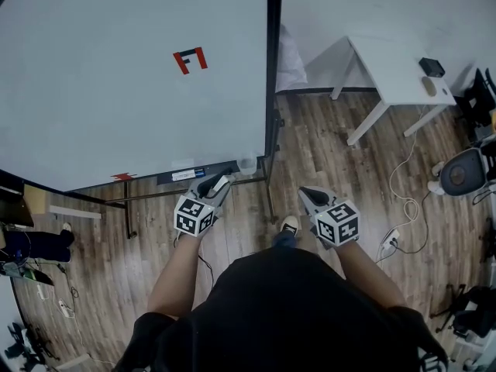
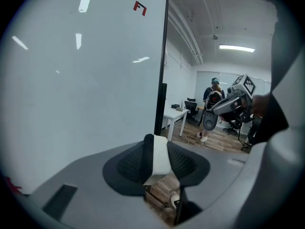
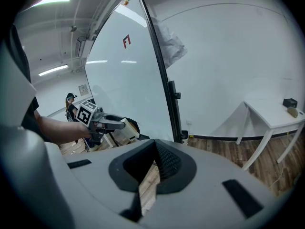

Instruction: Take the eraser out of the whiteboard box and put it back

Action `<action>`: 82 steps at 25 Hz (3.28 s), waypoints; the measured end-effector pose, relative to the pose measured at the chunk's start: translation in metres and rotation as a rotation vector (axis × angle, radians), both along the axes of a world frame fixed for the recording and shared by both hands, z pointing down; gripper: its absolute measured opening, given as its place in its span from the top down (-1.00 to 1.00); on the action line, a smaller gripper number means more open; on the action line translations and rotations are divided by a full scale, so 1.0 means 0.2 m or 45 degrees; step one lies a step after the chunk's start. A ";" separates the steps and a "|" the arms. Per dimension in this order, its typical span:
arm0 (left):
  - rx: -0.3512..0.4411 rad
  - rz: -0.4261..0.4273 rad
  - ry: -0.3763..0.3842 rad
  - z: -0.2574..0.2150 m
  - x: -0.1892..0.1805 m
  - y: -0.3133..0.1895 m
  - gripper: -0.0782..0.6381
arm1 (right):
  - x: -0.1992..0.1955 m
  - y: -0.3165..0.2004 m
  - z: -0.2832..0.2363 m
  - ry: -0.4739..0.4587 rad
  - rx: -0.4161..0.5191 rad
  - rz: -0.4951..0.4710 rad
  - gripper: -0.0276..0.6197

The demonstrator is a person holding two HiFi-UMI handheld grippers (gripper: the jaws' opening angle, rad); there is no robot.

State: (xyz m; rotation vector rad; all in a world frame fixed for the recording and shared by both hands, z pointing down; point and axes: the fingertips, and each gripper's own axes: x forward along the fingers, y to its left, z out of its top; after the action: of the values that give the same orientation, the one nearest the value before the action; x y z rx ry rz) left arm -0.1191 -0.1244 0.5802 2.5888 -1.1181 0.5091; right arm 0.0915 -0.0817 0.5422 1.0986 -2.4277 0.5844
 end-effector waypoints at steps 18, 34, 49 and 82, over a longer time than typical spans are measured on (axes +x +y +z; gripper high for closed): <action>-0.036 -0.027 -0.012 0.06 -0.18 0.26 0.35 | -0.09 0.14 0.00 0.035 0.013 -0.022 0.93; -0.043 -0.019 -0.005 0.07 -0.24 0.36 0.35 | -0.12 0.22 0.03 0.066 0.013 -0.014 0.93; -0.060 -0.034 -0.009 0.10 -0.26 0.36 0.35 | -0.12 0.20 0.06 0.058 0.001 -0.006 0.93; -0.018 0.077 0.036 -0.03 0.01 0.01 0.35 | -0.02 -0.02 0.10 0.062 -0.027 0.006 0.93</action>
State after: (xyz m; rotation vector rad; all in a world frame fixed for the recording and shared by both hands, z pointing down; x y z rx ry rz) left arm -0.1162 -0.1219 0.5733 2.6160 -1.0260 0.4910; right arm 0.0881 -0.0855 0.5631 1.0975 -2.3724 0.5772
